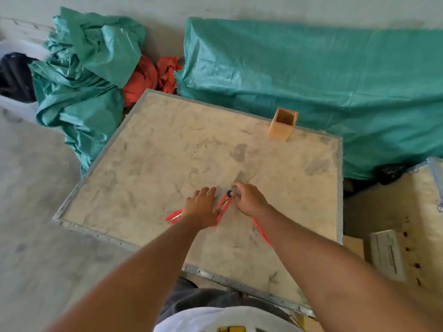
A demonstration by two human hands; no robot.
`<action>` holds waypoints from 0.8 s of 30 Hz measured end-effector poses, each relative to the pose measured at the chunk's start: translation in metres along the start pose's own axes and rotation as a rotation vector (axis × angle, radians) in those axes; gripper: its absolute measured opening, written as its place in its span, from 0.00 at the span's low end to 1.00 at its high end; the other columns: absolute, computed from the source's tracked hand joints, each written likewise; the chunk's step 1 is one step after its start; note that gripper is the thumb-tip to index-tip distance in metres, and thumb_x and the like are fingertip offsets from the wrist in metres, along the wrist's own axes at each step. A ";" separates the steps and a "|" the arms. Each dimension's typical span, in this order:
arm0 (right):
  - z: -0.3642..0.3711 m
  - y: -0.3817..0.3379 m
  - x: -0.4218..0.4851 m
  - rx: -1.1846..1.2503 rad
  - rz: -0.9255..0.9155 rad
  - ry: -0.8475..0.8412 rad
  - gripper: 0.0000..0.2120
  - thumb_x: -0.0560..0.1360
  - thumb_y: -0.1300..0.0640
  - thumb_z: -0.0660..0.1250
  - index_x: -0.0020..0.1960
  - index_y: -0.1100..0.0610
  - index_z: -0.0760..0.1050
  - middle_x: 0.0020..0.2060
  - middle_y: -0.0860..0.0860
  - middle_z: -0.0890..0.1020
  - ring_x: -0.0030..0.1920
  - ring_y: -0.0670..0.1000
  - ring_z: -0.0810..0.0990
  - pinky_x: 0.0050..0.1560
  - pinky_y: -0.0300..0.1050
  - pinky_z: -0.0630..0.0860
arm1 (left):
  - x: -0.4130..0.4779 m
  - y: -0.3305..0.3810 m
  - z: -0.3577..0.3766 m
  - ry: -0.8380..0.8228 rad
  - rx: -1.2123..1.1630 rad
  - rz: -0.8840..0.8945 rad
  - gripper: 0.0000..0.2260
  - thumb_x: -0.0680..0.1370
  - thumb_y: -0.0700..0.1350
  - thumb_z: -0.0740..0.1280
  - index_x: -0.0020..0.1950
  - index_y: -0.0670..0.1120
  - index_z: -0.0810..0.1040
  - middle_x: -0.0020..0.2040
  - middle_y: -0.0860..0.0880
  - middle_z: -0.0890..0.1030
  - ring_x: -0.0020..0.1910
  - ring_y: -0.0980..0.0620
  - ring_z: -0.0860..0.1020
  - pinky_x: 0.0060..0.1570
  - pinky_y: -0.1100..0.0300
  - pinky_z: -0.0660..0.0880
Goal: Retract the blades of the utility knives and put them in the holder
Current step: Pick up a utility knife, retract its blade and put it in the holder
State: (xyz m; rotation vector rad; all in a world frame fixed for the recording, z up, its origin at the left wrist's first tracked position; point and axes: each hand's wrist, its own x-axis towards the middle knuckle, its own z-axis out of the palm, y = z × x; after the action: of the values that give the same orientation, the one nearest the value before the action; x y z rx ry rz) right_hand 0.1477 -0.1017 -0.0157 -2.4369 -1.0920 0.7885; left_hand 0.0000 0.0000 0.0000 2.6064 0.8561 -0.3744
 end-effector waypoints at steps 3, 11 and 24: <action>0.016 0.003 -0.002 0.109 0.056 -0.034 0.18 0.81 0.53 0.62 0.70 0.55 0.73 0.59 0.59 0.82 0.61 0.61 0.80 0.60 0.53 0.77 | -0.008 -0.001 0.022 -0.017 -0.028 -0.035 0.27 0.74 0.55 0.65 0.71 0.47 0.66 0.68 0.46 0.73 0.67 0.42 0.70 0.61 0.45 0.73; 0.027 -0.003 0.004 0.228 0.221 -0.041 0.19 0.82 0.55 0.64 0.72 0.55 0.72 0.61 0.57 0.82 0.62 0.57 0.80 0.64 0.49 0.75 | -0.004 -0.003 0.064 -0.054 -0.198 -0.086 0.24 0.75 0.49 0.70 0.69 0.48 0.70 0.65 0.46 0.70 0.64 0.42 0.71 0.58 0.48 0.76; -0.001 -0.005 -0.001 0.776 0.289 0.028 0.09 0.78 0.63 0.70 0.58 0.58 0.81 0.53 0.58 0.84 0.45 0.56 0.88 0.43 0.54 0.87 | -0.031 -0.003 0.017 -0.188 -0.863 -0.119 0.22 0.78 0.39 0.67 0.70 0.56 0.73 0.55 0.55 0.83 0.46 0.55 0.82 0.41 0.64 0.79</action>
State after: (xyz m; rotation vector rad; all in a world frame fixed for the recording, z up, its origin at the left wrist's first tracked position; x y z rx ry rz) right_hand 0.1446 -0.0991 -0.0118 -1.9241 -0.3085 1.0217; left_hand -0.0280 -0.0210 -0.0050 1.7059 0.8582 -0.2054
